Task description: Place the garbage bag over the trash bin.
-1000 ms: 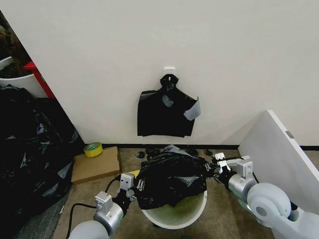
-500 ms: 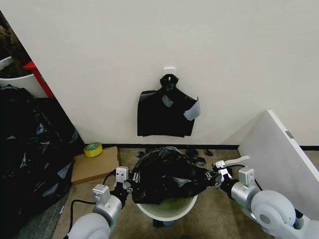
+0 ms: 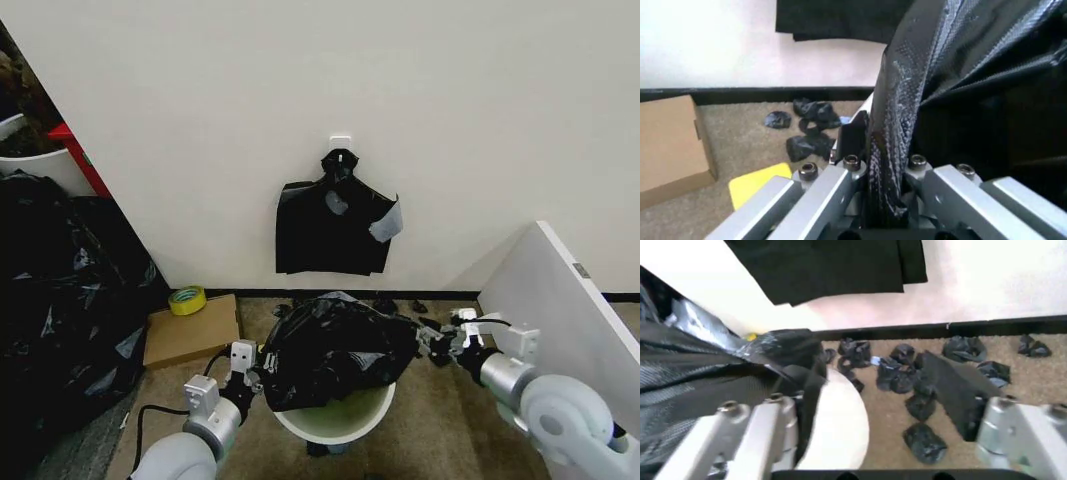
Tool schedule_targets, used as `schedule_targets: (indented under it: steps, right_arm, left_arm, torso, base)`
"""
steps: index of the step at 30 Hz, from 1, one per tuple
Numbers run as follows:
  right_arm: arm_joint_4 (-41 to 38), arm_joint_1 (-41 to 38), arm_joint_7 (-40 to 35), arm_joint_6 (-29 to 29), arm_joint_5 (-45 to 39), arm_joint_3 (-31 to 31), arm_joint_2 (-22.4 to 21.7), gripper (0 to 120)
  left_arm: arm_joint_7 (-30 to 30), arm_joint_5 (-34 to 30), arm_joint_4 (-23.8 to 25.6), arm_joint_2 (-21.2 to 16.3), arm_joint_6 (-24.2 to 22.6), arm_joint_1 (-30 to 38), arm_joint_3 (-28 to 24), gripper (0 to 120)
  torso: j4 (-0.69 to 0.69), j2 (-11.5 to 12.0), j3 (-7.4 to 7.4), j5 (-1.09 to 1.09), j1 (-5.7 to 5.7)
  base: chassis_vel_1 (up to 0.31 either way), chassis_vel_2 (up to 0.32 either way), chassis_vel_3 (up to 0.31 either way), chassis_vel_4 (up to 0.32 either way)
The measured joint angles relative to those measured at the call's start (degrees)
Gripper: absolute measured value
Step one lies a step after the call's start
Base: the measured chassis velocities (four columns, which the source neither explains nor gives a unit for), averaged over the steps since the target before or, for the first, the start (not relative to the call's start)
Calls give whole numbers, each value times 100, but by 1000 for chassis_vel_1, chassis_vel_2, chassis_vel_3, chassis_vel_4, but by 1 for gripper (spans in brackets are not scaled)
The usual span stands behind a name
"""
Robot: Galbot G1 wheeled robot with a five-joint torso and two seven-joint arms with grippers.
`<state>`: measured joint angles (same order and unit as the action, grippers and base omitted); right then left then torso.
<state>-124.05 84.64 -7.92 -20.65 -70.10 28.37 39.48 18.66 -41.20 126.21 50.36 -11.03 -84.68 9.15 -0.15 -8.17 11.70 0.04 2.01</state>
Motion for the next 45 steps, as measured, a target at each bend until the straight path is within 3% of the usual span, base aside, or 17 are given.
schedule_targets:
  steps: [8,13,22,29,32,36,45]
  right_arm:
    - [35,470,479,-124,65,373,-68,90]
    - [41,724,1199,-58,561,469,-149,100]
    - [-225,807,2194,1090,1848,395,-141,100]
    - [-1124,1224,2399,1309,2749,233,-140,100]
    - [-1323,1258,2387,1262,3041,-24,-149,100]
    - [-1475,830,1945,601,3382,-879,-143,100]
    - [-1301,426,1613,-71,3049,-1187,-150,100]
  left_arm:
    - [11,26,-63,-34,-74,5,40,2]
    - [30,26,-59,-47,-163,5,71,2]
    - [76,18,41,-52,-297,-11,71,2]
    - [92,181,120,-56,-493,22,29,2]
    - [91,217,169,-60,-556,33,8,2]
    - [-20,604,318,-144,-696,-6,-23,2]
    - [-203,1138,419,-180,-712,-210,-41,2]
  torso:
    - [0,0,0,0,0]
    - [-1,0,0,0,0]
    - [1,0,0,0,0]
    - [0,0,0,-1,0]
    - [-1,0,0,-2,0]
    - [1,0,0,-1,0]
    - [0,0,0,-1,0]
  base:
    - [0,0,0,0]
    - [0,0,0,0]
    - [0,0,0,0]
    - [0,0,0,0]
    - [0,0,0,0]
    - [0,0,0,0]
    - [0,0,0,0]
